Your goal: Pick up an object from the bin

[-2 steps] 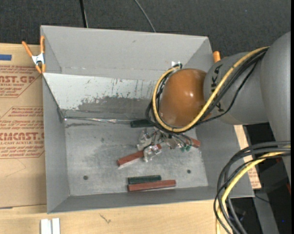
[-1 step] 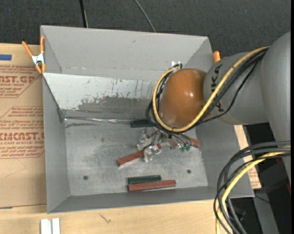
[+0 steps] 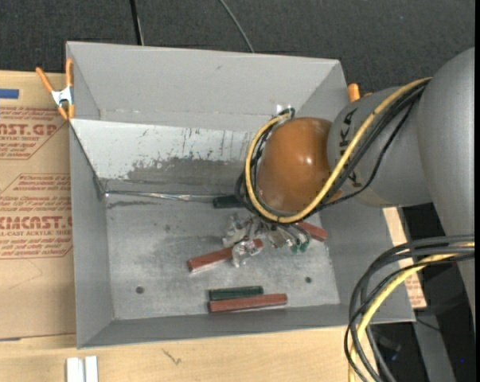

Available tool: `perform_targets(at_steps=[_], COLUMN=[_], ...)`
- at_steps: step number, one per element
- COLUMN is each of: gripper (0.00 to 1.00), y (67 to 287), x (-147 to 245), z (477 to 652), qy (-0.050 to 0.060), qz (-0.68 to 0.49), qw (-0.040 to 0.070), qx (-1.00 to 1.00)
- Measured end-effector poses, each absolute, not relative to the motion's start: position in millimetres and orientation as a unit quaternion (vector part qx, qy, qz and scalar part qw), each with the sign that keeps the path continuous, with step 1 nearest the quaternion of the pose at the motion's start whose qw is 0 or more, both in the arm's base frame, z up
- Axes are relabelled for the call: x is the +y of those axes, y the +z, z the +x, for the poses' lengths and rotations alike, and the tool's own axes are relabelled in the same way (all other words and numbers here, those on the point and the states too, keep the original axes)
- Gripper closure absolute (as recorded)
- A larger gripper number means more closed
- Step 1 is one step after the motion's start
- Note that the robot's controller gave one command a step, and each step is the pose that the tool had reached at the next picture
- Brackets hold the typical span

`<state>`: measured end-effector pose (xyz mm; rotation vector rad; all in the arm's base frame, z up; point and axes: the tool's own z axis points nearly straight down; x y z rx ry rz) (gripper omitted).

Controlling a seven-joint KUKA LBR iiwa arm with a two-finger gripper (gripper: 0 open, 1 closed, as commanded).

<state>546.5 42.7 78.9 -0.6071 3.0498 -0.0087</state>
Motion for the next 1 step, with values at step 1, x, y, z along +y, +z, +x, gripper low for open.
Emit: perform_targets(at_steps=[1], gripper=[1.00], y=[246.5], x=[42.0], z=[525.7], qy=[0.000], qz=[-0.206], qw=[0.003], qx=[0.979])
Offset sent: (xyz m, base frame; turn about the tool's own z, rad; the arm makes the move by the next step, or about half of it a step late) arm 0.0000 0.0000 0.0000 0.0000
